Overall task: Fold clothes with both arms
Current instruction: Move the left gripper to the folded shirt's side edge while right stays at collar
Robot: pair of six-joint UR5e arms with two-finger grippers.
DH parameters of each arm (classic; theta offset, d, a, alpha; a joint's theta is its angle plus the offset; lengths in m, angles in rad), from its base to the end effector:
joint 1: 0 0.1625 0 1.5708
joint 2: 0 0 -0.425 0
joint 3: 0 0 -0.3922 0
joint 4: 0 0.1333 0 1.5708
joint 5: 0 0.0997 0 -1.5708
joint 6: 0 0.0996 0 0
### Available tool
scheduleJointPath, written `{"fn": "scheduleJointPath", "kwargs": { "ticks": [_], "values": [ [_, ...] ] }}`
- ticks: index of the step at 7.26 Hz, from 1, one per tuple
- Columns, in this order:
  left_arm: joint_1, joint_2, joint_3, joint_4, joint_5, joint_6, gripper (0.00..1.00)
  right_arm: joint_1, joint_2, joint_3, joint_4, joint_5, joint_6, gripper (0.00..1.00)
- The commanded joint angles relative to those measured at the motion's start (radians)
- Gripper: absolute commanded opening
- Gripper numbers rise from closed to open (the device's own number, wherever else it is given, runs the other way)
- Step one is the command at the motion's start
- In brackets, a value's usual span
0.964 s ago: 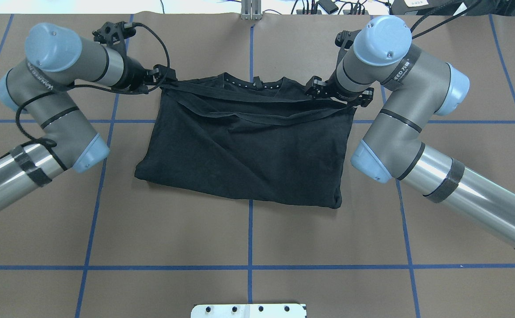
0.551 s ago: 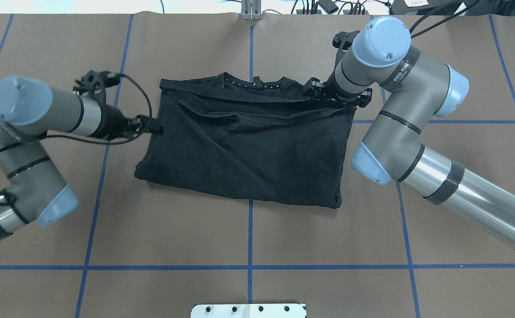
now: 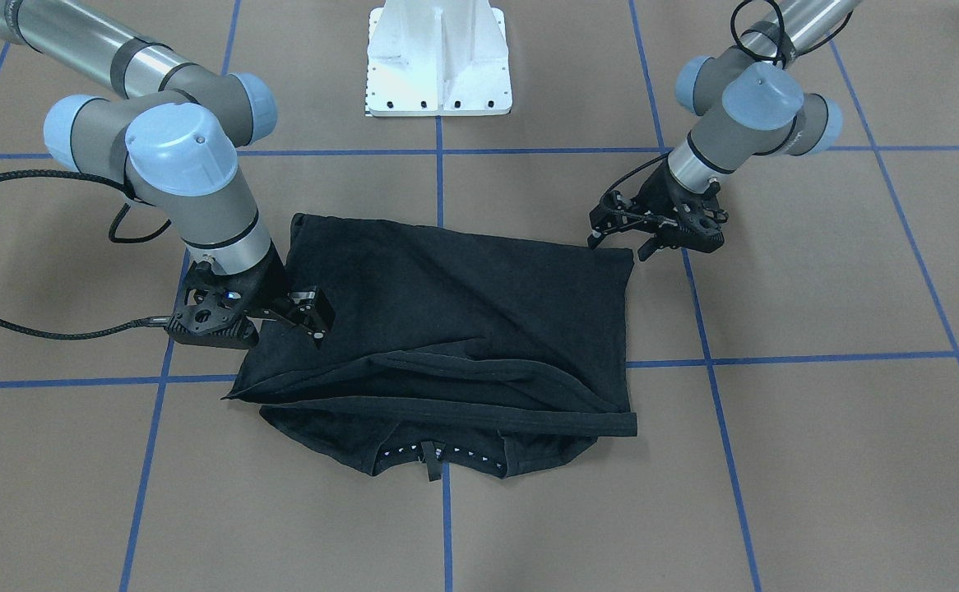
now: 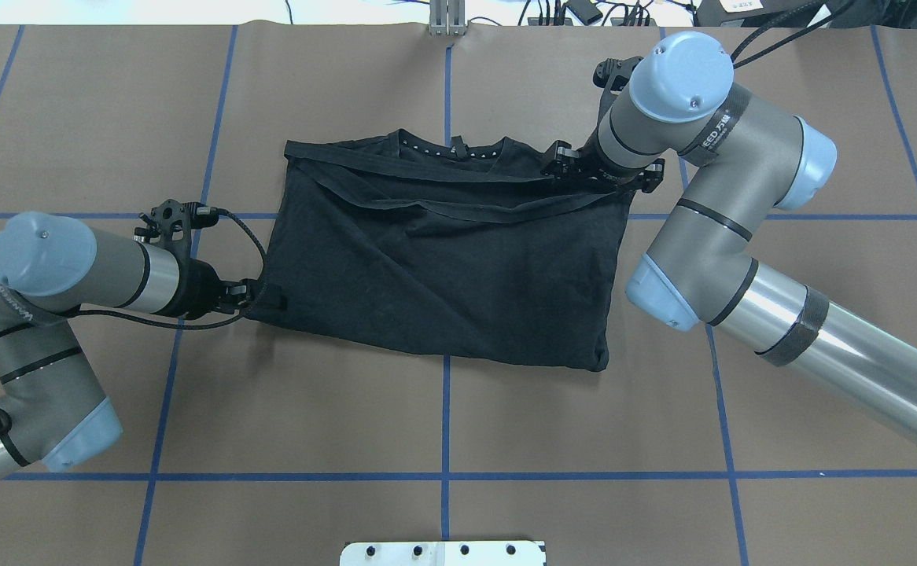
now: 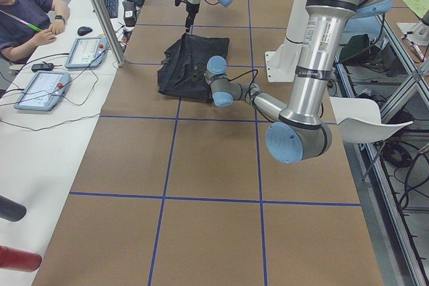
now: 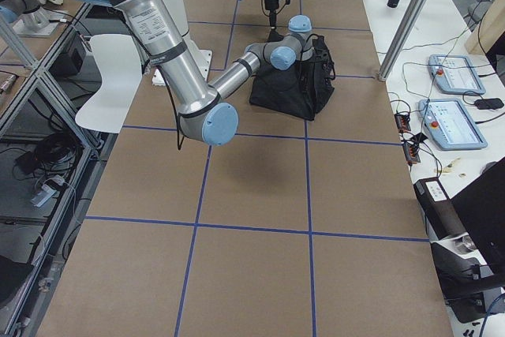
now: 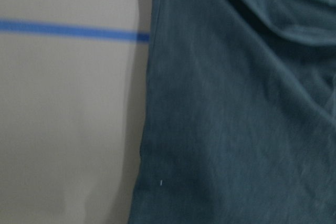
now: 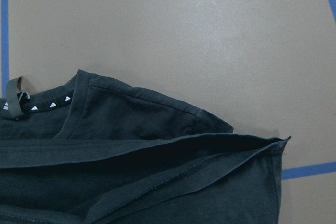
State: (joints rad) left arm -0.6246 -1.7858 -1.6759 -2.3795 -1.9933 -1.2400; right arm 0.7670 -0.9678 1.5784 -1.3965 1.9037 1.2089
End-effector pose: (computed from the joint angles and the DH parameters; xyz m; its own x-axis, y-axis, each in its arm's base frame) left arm 0.4227 -0.4187 0.4030 0.4037 0.0741 -0.9119 0.1074 0.9860 0.1277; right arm -0.4337 -0.5579 0.2838 0.6497 0.1615 0.7428 -0.2775 0.9601 0.0340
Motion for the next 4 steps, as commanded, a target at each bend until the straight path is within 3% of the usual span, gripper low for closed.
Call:
{"fn": "scheduleJointPath", "kwargs": {
  "ticks": [1,3,4],
  "values": [
    [0.011,0.011,0.002,-0.020,0.001,-0.003,0.70,0.000,0.000,0.002,0.001,0.000,0.000,0.98],
    [0.011,0.012,0.002,-0.023,-0.009,0.001,0.22,0.000,0.001,0.002,0.001,0.000,0.000,0.98],
    [0.009,0.012,0.001,-0.021,-0.009,0.001,0.09,0.000,0.001,0.002,0.001,0.000,0.000,0.98]
  ]
}}
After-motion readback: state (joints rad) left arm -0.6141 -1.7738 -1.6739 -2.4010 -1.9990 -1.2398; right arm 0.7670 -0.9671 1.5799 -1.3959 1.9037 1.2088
